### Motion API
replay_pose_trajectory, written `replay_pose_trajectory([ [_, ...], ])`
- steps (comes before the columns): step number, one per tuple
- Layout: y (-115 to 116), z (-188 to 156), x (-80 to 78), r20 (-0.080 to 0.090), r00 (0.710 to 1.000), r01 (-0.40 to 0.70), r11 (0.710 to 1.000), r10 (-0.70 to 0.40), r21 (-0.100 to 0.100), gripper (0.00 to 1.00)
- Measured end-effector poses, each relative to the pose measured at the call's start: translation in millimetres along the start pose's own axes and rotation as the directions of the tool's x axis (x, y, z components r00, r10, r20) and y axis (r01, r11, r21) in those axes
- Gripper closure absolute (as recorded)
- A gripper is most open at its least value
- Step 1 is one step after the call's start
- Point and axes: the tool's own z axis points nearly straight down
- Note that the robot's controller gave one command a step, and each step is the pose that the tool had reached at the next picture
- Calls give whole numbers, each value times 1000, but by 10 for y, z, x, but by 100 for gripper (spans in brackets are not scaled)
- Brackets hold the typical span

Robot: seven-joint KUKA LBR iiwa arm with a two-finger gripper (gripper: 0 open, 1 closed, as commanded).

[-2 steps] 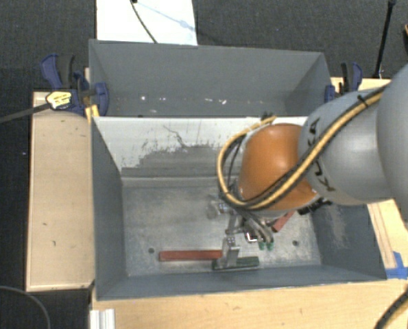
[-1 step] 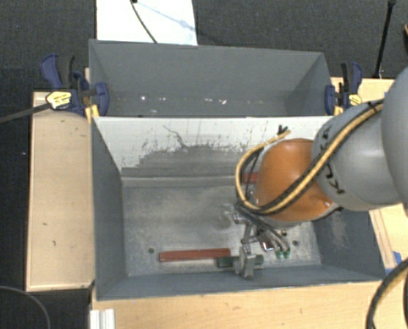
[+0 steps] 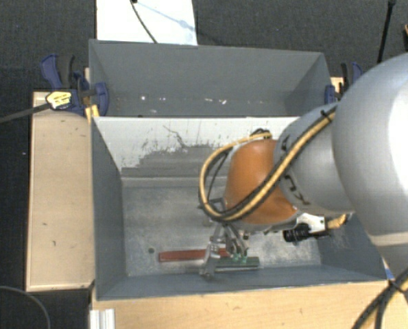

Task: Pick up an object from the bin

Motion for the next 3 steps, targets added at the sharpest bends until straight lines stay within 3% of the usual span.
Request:
replay_pose_trajectory([
  [1, -21, 3, -5, 0, 1000, -3, 1000, 3, 2, 100],
  [2, -84, 10, -468, 2, 999, -33, 999, 33, 3, 100],
  [3, -116, -1492, -338, 6, 994, 112, 994, -112, 2, 100],
])
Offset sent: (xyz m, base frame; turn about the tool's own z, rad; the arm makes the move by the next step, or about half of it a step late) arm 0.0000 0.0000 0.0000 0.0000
